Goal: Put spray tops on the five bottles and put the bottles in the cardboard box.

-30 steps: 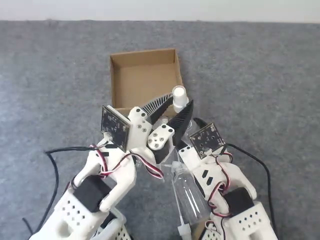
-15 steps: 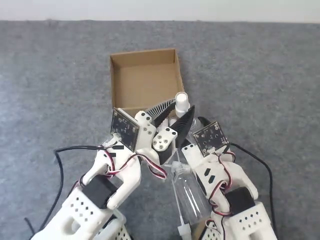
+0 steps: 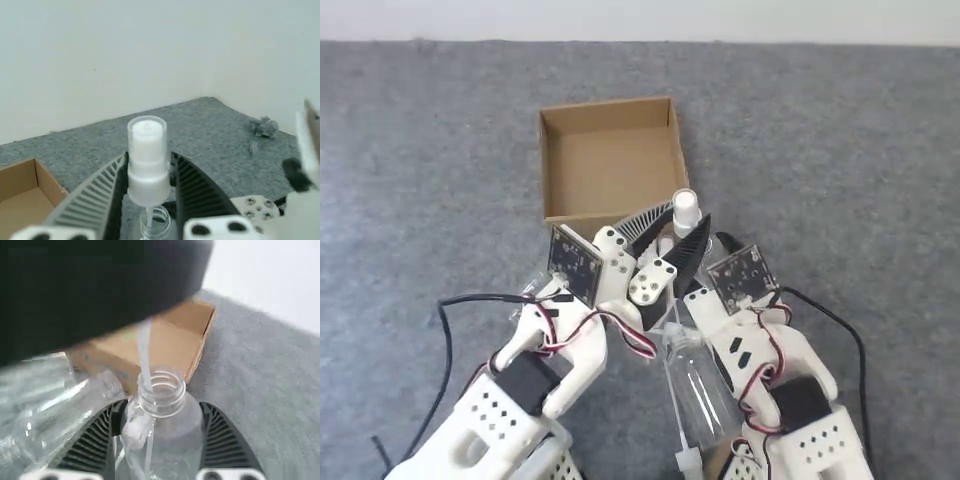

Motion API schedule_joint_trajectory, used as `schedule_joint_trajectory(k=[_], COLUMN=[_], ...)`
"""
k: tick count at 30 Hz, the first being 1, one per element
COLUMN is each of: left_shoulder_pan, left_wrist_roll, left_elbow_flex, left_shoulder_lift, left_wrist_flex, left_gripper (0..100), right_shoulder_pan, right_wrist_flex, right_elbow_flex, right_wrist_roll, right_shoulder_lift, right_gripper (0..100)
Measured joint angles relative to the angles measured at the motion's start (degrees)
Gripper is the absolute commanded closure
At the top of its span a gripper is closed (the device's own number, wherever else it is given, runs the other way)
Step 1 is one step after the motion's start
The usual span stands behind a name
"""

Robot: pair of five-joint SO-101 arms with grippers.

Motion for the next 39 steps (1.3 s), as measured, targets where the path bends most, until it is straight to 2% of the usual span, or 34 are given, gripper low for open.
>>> schedule_joint_trajectory(k=[7,22,31,39], left_shoulder_pan=[2.11,2.55,2.55,2.55], left_wrist_roll=[-0.18,-0.26,-3.16,-3.6], left_elbow_flex=[0.97,2.64,2.99,3.43], left_shoulder_lift=[0.0,0.0,0.0,0.0], left_wrist_flex=[-0.88,-0.88,-0.88,-0.88], left_gripper=[99,98,98,85], right_shoulder_pan=[0.18,0.0,0.0,0.0], right_wrist_flex=[0.7,0.7,0.7,0.7], right_elbow_flex=[4.04,4.13,4.13,4.13], right_wrist_roll=[0.0,0.09,0.09,0.09], right_shoulder_lift=[-12.22,-12.4,-12.4,-12.4], right_gripper=[97.2,97.2,97.2,97.2])
